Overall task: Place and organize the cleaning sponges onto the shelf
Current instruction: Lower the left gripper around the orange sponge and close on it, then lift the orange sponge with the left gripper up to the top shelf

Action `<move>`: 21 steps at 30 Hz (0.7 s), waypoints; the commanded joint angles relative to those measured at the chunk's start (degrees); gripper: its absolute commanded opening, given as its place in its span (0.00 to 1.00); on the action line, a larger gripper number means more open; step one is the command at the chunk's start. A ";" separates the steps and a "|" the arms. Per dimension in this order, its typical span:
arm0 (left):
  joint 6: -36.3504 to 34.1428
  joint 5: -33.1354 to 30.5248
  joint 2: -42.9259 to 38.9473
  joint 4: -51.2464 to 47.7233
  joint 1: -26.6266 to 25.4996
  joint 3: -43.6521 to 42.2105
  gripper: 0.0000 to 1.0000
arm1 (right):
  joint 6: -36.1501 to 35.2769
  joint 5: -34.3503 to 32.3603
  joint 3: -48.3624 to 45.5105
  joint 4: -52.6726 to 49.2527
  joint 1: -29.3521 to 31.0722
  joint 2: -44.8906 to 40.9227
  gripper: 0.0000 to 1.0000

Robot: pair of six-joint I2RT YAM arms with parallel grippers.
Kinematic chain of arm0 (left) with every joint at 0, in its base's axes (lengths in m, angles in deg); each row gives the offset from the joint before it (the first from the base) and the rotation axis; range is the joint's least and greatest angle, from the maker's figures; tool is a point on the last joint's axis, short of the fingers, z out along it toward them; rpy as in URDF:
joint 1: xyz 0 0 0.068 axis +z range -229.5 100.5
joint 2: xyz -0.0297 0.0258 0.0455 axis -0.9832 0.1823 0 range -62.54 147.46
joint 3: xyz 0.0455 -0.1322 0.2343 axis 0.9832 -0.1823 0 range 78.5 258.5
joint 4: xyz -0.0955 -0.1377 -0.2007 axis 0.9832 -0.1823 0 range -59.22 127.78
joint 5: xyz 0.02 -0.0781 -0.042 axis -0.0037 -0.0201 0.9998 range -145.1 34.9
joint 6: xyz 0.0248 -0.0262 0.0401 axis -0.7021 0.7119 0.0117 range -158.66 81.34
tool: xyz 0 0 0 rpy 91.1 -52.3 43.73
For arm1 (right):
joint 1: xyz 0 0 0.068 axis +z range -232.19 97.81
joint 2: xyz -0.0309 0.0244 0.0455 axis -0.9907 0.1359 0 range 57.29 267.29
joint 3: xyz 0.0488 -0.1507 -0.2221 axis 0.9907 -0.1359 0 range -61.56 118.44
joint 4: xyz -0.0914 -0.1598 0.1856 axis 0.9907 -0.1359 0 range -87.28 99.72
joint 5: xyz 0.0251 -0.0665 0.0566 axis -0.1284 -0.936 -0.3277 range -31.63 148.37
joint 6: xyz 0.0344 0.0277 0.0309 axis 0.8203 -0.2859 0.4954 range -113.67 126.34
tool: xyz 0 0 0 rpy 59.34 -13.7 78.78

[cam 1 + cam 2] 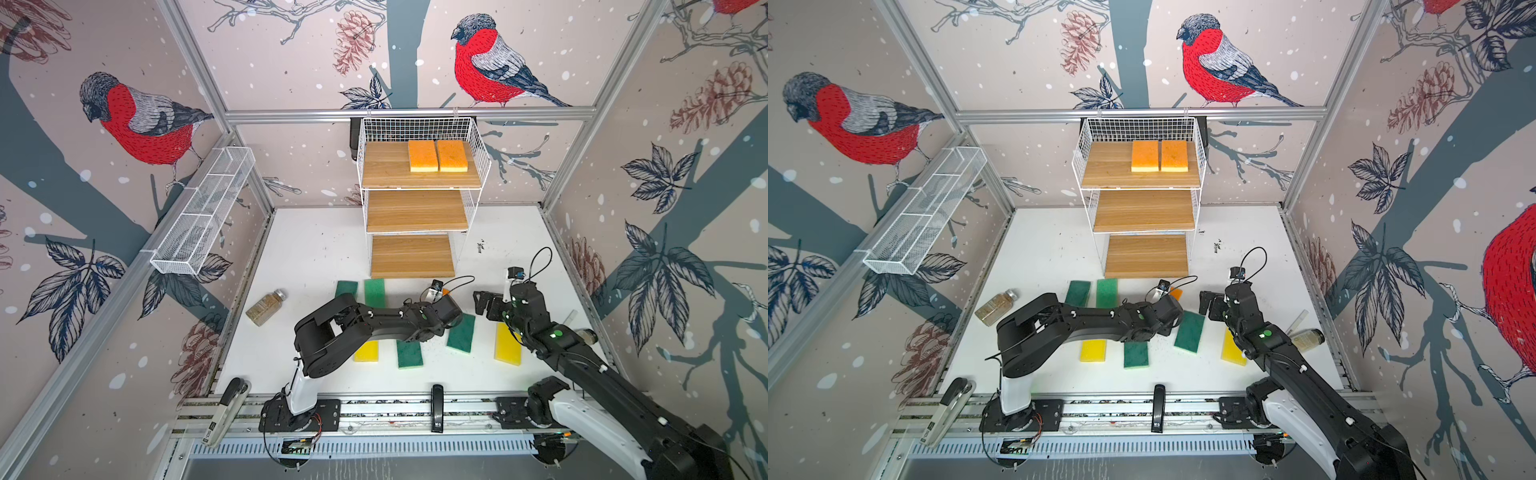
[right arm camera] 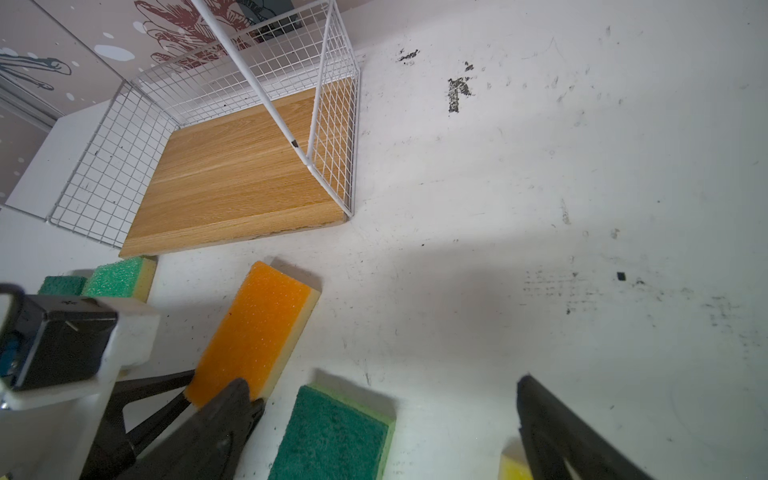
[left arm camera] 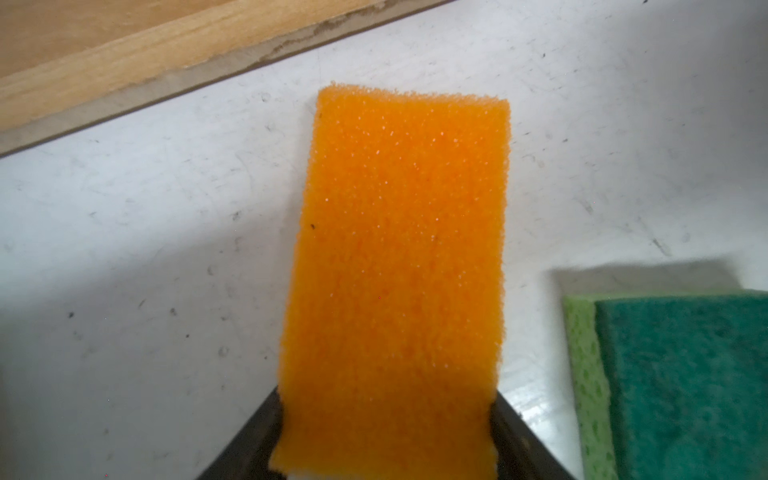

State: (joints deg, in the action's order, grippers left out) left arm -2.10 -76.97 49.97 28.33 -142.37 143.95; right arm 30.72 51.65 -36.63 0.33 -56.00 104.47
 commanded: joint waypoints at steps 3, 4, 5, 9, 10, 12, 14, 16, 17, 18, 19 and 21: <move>0.18 5.76 -0.10 -6.15 -0.06 -1.02 0.58 | 0.70 0.00 0.47 0.95 -0.14 -0.41 1.00; 0.20 5.87 -0.46 -5.86 -0.06 -1.31 0.57 | 0.73 0.01 0.56 0.85 -0.14 -0.48 1.00; 0.18 5.87 -0.92 -5.51 -0.06 -1.71 0.57 | 0.77 0.01 0.65 0.73 -0.11 -0.56 1.00; -0.66 5.83 -2.78 -4.44 -0.07 -2.80 0.51 | 0.86 -0.20 0.47 0.51 -0.10 -1.12 1.00; -0.89 5.87 -3.18 -4.21 -0.06 -2.99 0.50 | 0.89 -0.21 0.45 0.51 -0.16 -1.28 1.00; -1.16 5.61 -3.94 -4.06 0.02 -3.31 0.49 | 0.92 -0.18 0.47 0.34 -0.13 -1.55 1.00; -1.15 5.20 -4.80 -4.33 0.14 -3.56 0.49 | 0.93 -0.12 0.56 0.27 -0.09 -1.72 1.00; -1.23 4.57 -5.90 -4.98 0.20 -3.56 0.49 | 0.80 -0.17 0.73 0.30 -0.15 -1.69 0.99; -1.36 4.23 -6.64 -5.38 0.16 -3.57 0.49 | 0.78 -0.14 0.80 0.31 -0.10 -1.73 1.00; -1.44 3.86 -7.45 -5.95 0.21 -3.61 0.49 | 0.67 -0.20 0.91 0.28 -0.10 -1.70 1.00; -1.49 3.51 -8.22 -6.44 0.16 -3.60 0.49 | 0.67 -0.20 1.04 0.30 -0.13 -1.74 1.00; -1.57 2.75 -9.78 -7.84 0.29 -3.61 0.49 | 0.60 -0.15 1.26 0.49 -0.10 -1.57 1.00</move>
State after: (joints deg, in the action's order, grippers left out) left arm -3.04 -72.92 41.84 23.32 -142.24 140.35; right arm 30.74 51.63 -36.02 0.25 -56.06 102.87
